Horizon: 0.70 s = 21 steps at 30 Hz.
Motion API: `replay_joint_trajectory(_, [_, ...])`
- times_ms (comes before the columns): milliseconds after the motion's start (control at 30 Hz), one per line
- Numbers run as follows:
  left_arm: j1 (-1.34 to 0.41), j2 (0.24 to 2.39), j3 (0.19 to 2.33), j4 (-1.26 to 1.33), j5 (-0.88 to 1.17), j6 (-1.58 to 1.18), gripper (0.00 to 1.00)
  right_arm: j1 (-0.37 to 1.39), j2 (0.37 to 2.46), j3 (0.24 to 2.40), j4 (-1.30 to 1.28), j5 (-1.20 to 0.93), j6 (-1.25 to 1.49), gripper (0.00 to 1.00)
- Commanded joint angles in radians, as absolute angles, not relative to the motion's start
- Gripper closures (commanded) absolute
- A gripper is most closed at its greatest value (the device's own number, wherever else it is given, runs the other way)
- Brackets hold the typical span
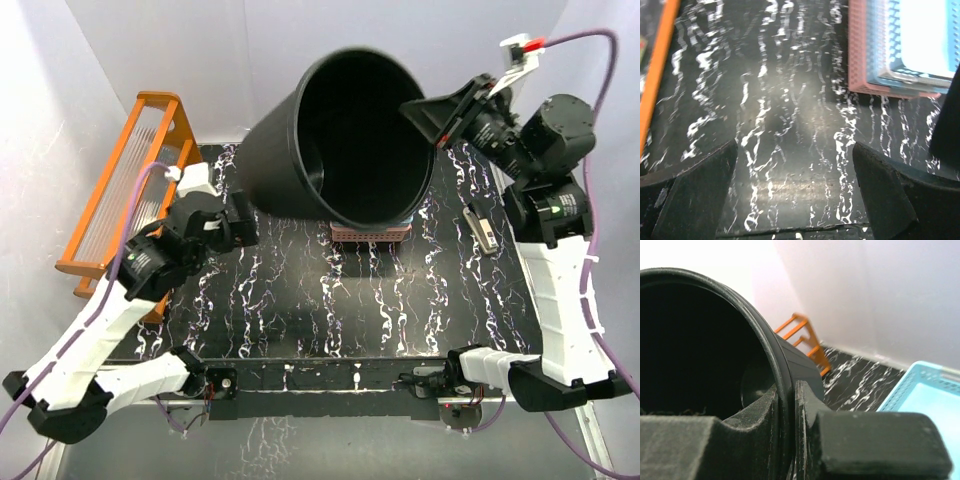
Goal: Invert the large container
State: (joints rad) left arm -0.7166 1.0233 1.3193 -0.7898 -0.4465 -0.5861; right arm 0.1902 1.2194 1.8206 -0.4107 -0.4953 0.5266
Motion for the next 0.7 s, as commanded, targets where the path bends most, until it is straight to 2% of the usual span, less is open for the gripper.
replay_joint_trajectory(0, [-0.712, 0.970, 1.364, -1.135, -0.678, -0.809, 0.02, 0.206, 1.208, 1.723, -0.265, -0.662, 0.555, 1.00])
replay_joint_trajectory(167, [-0.712, 0.894, 1.333, -1.209, -0.741, -0.944, 0.02, 0.243, 1.189, 1.618, -0.314, -0.693, 0.526, 1.00])
replay_joint_trajectory(267, [-0.711, 0.863, 1.339, -1.173, -0.738, -0.921, 0.01, 0.302, 1.180, 1.535, -0.339, -0.681, 0.514, 1.00])
replay_joint_trajectory(367, [-0.711, 0.902, 1.404, -1.168, -0.733, -0.867, 0.02, 0.394, 1.171, 1.473, -0.378, -0.569, 0.470, 1.00])
replay_joint_trajectory(500, [-0.712, 1.007, 1.545, -1.201, -0.726, -0.808, 0.01, 0.534, 1.174, 1.420, -0.457, -0.312, 0.421, 1.00])
replay_joint_trajectory(667, [-0.712, 1.092, 1.729, -1.192, -0.735, -0.706, 0.02, 0.560, 1.145, 1.276, -0.445, -0.220, 0.440, 1.00])
